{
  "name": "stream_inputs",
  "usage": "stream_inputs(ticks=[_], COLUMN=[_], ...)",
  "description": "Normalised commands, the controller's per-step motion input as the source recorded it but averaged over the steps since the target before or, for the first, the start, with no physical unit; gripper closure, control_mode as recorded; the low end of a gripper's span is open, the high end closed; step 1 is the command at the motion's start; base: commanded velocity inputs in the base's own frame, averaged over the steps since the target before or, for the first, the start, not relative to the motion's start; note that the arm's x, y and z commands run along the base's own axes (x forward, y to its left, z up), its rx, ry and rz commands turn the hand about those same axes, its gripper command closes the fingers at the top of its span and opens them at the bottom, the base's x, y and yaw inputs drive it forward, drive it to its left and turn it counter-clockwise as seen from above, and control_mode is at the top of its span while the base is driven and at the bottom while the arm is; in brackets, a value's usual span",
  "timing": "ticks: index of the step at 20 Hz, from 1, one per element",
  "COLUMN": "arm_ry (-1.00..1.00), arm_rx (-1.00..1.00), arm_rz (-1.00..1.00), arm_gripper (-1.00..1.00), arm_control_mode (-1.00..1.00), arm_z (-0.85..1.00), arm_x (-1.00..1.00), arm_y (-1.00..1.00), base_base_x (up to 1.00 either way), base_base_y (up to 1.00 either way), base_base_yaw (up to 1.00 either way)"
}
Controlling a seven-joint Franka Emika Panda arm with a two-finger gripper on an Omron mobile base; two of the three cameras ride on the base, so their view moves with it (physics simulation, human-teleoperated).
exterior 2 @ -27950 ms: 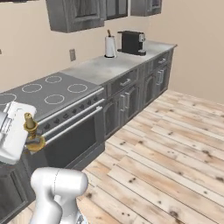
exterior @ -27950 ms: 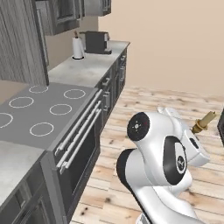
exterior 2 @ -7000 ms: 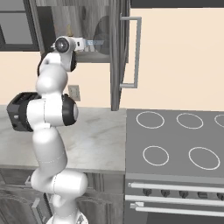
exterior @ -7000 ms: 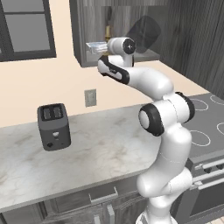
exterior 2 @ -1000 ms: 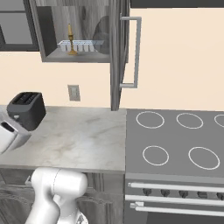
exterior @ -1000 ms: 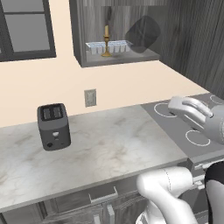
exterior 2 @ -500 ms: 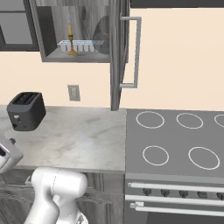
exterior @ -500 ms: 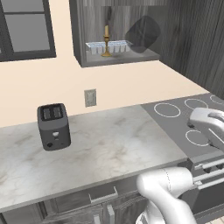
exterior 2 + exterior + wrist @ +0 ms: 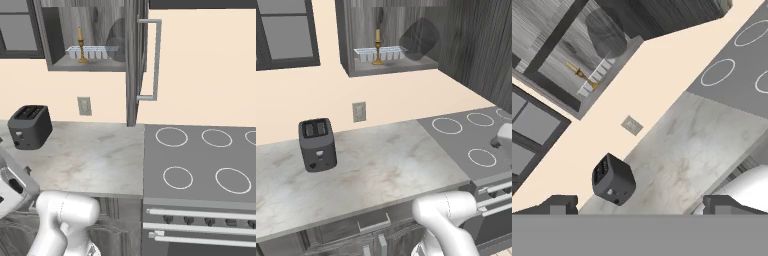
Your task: Pick the candle and jar from the dining table and place them in the open cabinet. Close the cabinet after placing the objects.
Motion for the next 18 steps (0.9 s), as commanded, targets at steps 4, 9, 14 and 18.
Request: stream_inputs(ticks=[4, 9, 14, 18], arm_ry=[0.0, 0.0, 0.0, 0.0], arm_rx=[0.11, 0.13, 0.13, 0.14], arm_rz=[0.0, 0.0, 0.0, 0.0], arm_gripper=[-1.0, -1.0, -1.0, -1.0], arm_control_mode=[-1.0, -1.0, -1.0, -1.0], arm_z=[0.0, 0.0, 0.0, 0.0], arm_x=[-0.06, -0.06, -0.07, -0.04], arm_y=[-0.45, -0.48, -0.48, -0.45], base_base_x=[0.0, 0.0, 0.0, 0.0], base_base_y=[0.0, 0.0, 0.0, 0.0], base_base_yaw=[0.0, 0.0, 0.0, 0.0])
